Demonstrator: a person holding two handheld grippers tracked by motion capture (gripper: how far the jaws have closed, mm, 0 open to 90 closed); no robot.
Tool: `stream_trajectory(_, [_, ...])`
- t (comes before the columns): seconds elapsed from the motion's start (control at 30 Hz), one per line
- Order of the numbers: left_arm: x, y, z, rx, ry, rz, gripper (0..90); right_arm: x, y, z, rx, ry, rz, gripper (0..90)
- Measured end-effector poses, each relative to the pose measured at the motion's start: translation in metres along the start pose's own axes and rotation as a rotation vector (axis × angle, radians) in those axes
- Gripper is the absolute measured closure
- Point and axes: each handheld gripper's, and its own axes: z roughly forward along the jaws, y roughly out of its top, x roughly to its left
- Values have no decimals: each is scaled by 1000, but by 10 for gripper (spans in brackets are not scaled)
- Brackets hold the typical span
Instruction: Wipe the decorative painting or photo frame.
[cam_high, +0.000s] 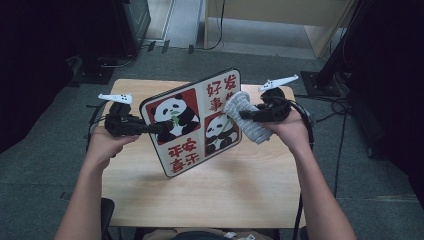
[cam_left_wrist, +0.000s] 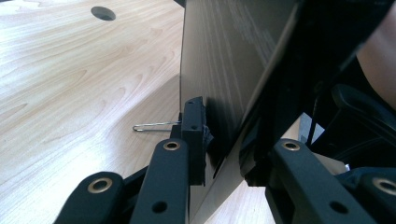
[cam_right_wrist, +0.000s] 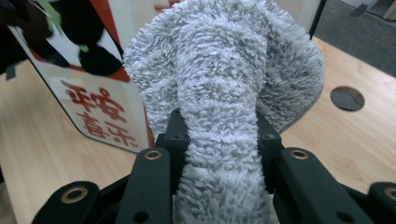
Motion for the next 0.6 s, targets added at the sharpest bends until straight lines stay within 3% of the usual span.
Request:
stream_trajectory(0.23, [0, 0, 0, -6, 6, 19, 757, 10, 28, -10, -20, -3, -49, 678])
stream_trajectory(0.6, [0, -1, -1, -6, 3, 13, 762, 26, 73, -16, -28, 0, -102, 678])
